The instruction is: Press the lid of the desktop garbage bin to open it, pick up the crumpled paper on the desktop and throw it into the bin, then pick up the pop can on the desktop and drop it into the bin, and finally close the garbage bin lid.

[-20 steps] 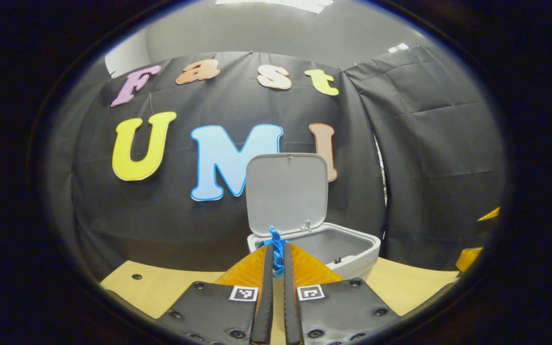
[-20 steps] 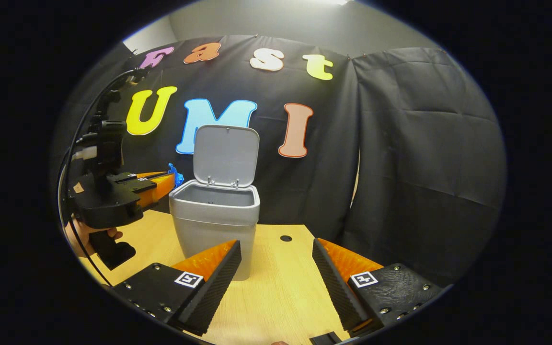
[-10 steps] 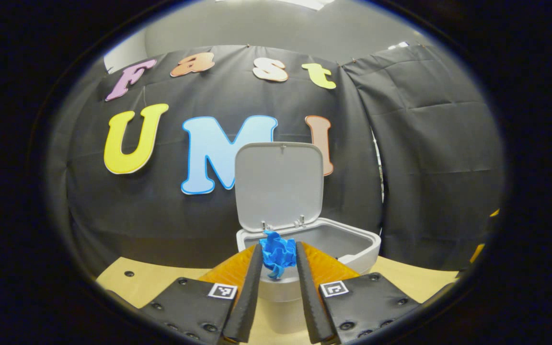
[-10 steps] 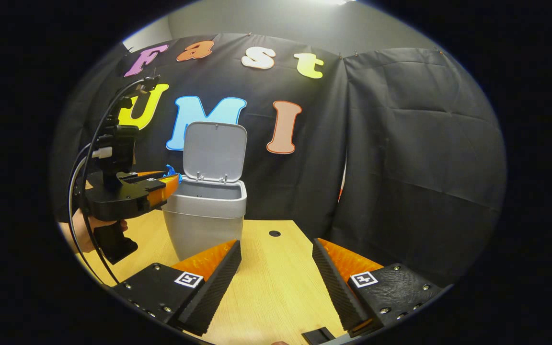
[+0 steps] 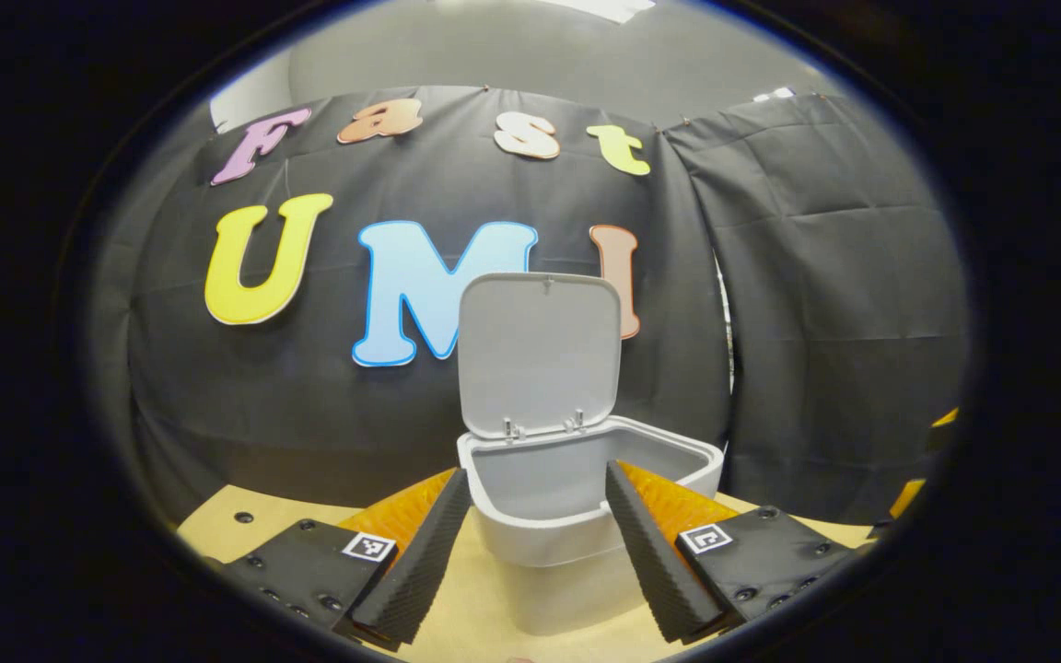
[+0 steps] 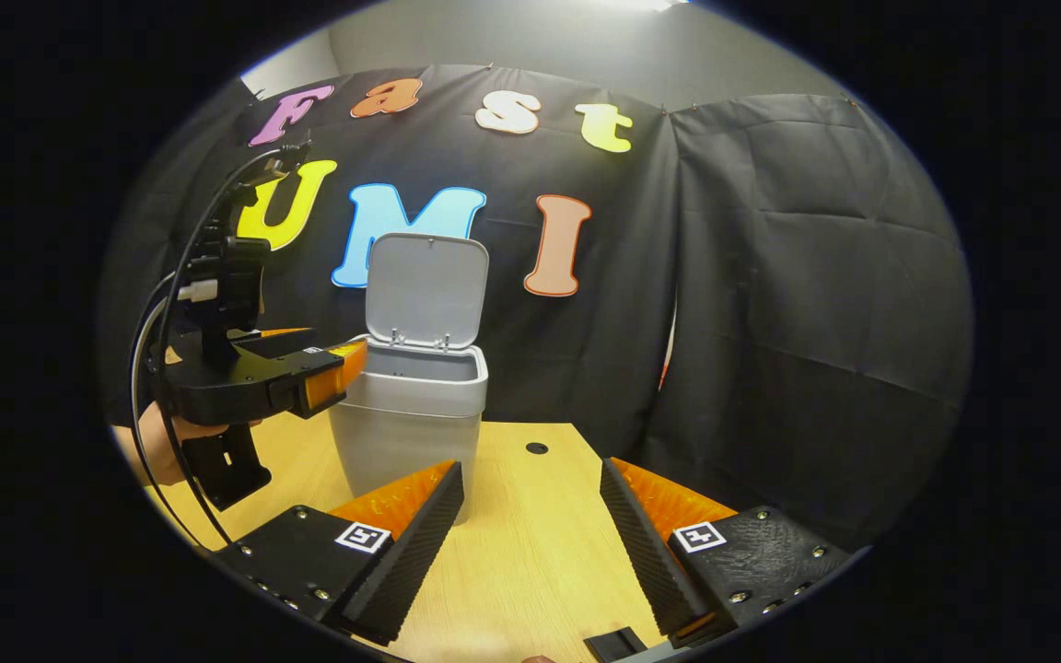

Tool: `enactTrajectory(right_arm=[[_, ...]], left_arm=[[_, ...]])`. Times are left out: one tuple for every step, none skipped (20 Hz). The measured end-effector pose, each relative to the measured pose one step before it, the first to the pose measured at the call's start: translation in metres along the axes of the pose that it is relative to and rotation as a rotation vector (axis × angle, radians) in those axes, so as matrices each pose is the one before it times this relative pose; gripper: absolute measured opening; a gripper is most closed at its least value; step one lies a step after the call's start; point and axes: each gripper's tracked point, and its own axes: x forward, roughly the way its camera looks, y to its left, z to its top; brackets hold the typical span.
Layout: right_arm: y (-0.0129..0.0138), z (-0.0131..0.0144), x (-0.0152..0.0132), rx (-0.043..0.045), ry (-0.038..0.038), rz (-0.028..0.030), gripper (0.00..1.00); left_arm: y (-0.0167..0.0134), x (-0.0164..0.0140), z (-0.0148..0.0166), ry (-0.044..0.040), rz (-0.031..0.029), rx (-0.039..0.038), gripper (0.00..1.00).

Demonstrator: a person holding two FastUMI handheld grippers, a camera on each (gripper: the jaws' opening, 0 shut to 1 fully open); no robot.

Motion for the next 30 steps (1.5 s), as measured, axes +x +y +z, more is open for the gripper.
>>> enactTrajectory(right_arm=[[0.00415, 0.0006, 0.00043, -0.00139, 0.00065, 0.01358, 0.96], [0.00528, -0.00142, -0.00042, -0.00088, 0.00134, 0.01832, 0.96], [0.00469, -0.00174, 0.00018, -0.0011, 0.00089, 0.01417, 0.96], [0.00396, -0.00007, 0.00051, -0.0021, 0.00115, 0.01423, 0.96], [0.00446, -0.00182, 0.00032, -0.00202, -0.00112, 0.01507, 0.96], [0.0052, 0.00024, 0.00031, -0.00277, -0.00123, 0.01474, 0.96], [0.00542, -0.00227, 0.00052, -0.00277, -0.00138, 0.01861, 0.96], [0.0074, 0.0004, 0.00067, -0.00304, -0.0036, 0.02438, 0.96], [0.0062, -0.00122, 0.00056, -0.00527, -0.004, 0.02125, 0.96], [0.00467, 0.00037, 0.00148, -0.00784, -0.00475, 0.01818, 0.96], [0.00605, -0.00122, 0.00115, -0.00796, -0.0016, 0.01853, 0.96], [0.00554, -0.00043, 0.00236, -0.0036, 0.00141, 0.01948, 0.96], [0.00821, -0.0021, 0.00138, 0.00303, 0.00281, 0.02608, 0.96], [0.00879, -0.00138, 0.00159, 0.0057, 0.00341, 0.02867, 0.96], [0.00803, -0.002, 0.00152, 0.00471, 0.00429, 0.02582, 0.96], [0.0109, -0.00305, 0.00208, 0.00524, 0.00779, 0.03111, 0.96], [0.00863, -0.00194, 0.00155, 0.00481, 0.00729, 0.02564, 0.96], [0.00914, -0.00368, 0.00092, 0.00108, 0.00886, 0.02711, 0.96], [0.00952, -0.00389, 0.00135, -0.00495, 0.01315, 0.02678, 0.96], [0.008, -0.00456, 0.00229, -0.00872, 0.01369, 0.02463, 0.96], [0.00661, -0.00366, 0.00109, -0.00783, 0.01186, 0.01817, 0.96], [0.00541, -0.00368, 0.0011, -0.00503, 0.01238, 0.01768, 0.96], [0.00623, -0.00256, 0.00153, -0.00401, 0.01041, 0.01655, 0.96], [0.00715, -0.00279, 0.00222, -0.00899, 0.01077, 0.01677, 0.96], [0.00386, -0.00107, 0.00206, -0.00769, 0.00741, 0.0082, 0.96], [0.00376, -0.00149, 0.00219, -0.00679, 0.00749, 0.00783, 0.96], [0.0045, -0.00234, 0.00208, -0.00469, 0.00804, 0.00749, 0.96], [0.0044, -0.00152, 0.00215, -0.00167, 0.00762, 0.00622, 0.96], [0.00363, -0.0018, 0.00224, 0.00118, 0.00789, 0.00605, 0.96], [0.00278, -0.00172, 0.00299, 0.00321, 0.01067, 0.00385, 0.96]], left_arm=[[0.00197, -0.00663, 0.00109, -0.00847, 0.00499, -0.00236, 0.93], [0.00488, -0.00853, 0.00048, -0.00475, 0.01125, -0.00057, 0.95], [0.00297, -0.00596, -0.00128, -0.00016, 0.00908, -0.00144, 0.96], [0.00325, -0.00756, -0.0011, 0.00227, 0.00733, -0.00249, 1.0], [0.00299, -0.00665, -0.00252, 0.0061, 0.00697, -0.00191, 1.0], [0.00447, -0.00738, -0.00331, 0.00951, 0.0083, -0.00208, 1.0], [0.00496, -0.00804, -0.00344, 0.0081, 0.01262, -0.00517, 1.0], [0.00585, -0.0072, -0.00328, 0.00665, 0.01088, -0.00829, 1.0], [0.00531, -0.00794, -0.00294, 0.00881, 0.0102, -0.00877, 1.0], [0.00671, -0.00722, -0.00329, 0.00928, 0.01182, -0.00415, 0.98], [0.00724, -0.00667, -0.00369, 0.01037, 0.01766, 0.00096, 0.96], [0.00858, -0.00712, -0.00209, 0.00572, 0.01931, 0.00187, 1.0], [0.00817, -0.00665, -0.00188, 0.00502, 0.01768, 0.0002, 1.0], [0.0089, -0.00654, -0.00212, 0.0034, 0.01683, -0.00134, 1.0], [0.00728, -0.00662, -0.00212, 0.0031, 0.01585, -0.00332, 1.0], [0.00991, -0.0084, -0.00631, 0.00921, 0.01781, -0.00507, 1.0], [0.00645, -0.00558, -0.00578, 0.00873, 0.00859, -0.0032, 1.0], [0.00718, -0.00632, -0.00764, 0.01382, 0.01021, -0.0005, 0.98], [0.0087, -0.00577, -0.00726, 0.01469, 0.01218, 0.00219, 0.97], [0.0072, -0.00616, -0.0062, 0.01144, 0.01117, 0.0029, 0.98], [0.00681, -0.0049, -0.00597, 0.00955, 0.01206, 0.00133, 1.0], [0.00518, -0.0052, -0.00478, 0.00655, 0.00797, -0.00322, 0.96], [0.00443, -0.00556, -0.00371, 0.00339, 0.0029, -0.00543, 0.96], [0.00531, -0.00797, -0.00447, 0.00631, 0.0089, -0.00461, 0.97], [0.00359, -0.00516, -0.00492, 0.0067, 0.00693, -0.00402, 0.96], [0.00231, -0.00509, -0.00267, 0.00673, 0.0041, -0.00544, 0.96], [0.00154, -0.00469, -0.00157, 0.00396, 0.00367, -0.00397, 1.0], [0.00219, -0.00323, 0.00196, -0.00212, 0.00123, -0.00094, 0.97], [0.00174, -0.00179, 0.00187, -0.00385, -0.00004, 0.00312, 1.0], [0.00182, -0.00046, 0.00177, -0.00326, -0.00176, 0.00527, 0.97]])
